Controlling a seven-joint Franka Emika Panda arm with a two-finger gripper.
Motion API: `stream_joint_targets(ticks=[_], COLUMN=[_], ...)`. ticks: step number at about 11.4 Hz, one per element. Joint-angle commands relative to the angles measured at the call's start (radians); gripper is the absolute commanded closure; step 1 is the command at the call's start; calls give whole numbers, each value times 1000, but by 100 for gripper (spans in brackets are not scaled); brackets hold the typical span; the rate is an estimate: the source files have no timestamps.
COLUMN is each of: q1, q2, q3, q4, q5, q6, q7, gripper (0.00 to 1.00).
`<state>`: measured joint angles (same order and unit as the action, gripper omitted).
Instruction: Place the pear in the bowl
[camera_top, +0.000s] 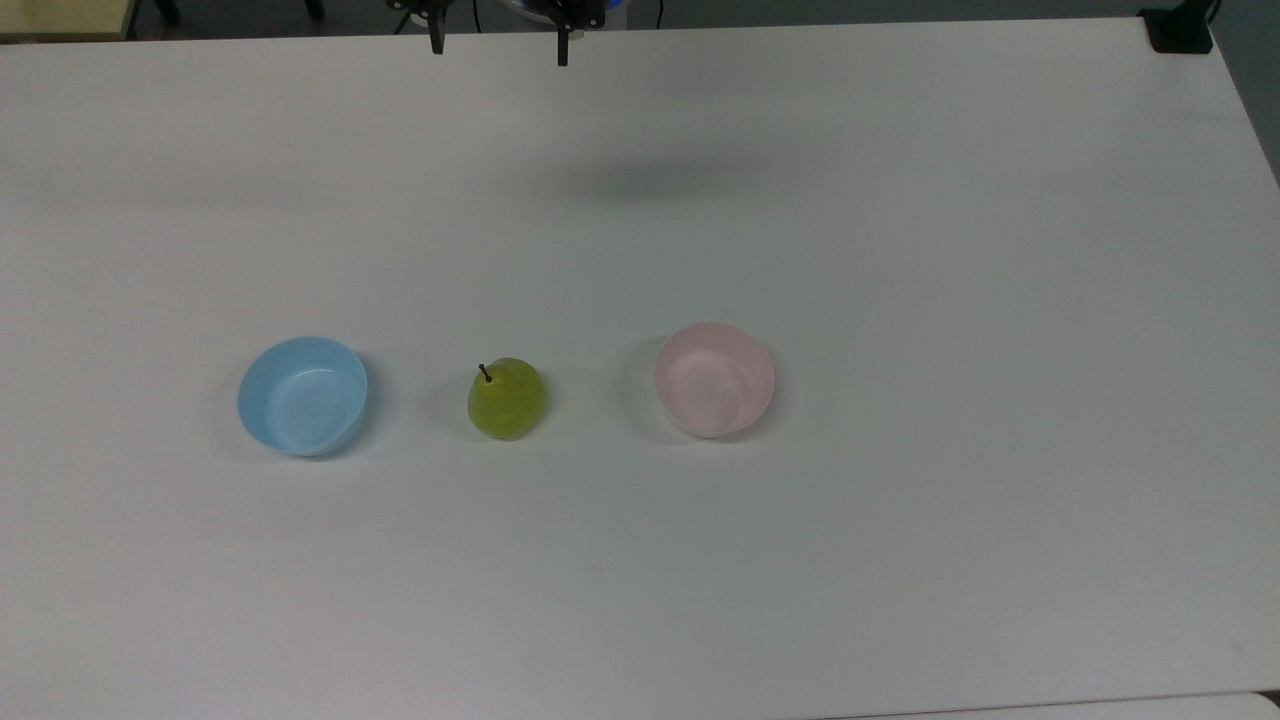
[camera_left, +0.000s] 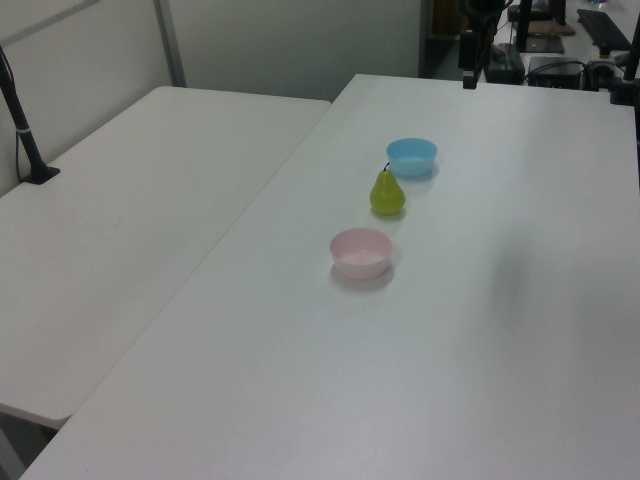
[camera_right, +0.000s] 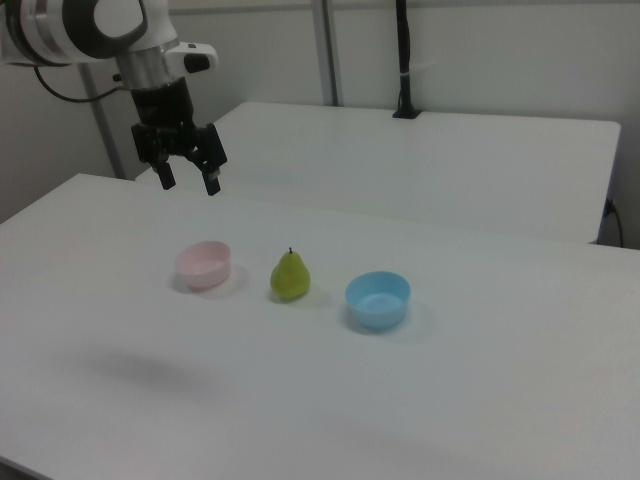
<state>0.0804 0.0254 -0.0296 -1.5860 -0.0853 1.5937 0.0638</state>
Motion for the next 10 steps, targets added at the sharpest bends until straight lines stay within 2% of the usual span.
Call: stream_joint_targets(ticks=[1,7,10], q1=[-1,-1,-5], q2=[-19,-7,68], q3=[-9,-9,-13], q4=[-23,-17,43], q5=[18,18,45], q6=[5,6,58], q7=[-32,-74,-139], gripper=[0,0,0])
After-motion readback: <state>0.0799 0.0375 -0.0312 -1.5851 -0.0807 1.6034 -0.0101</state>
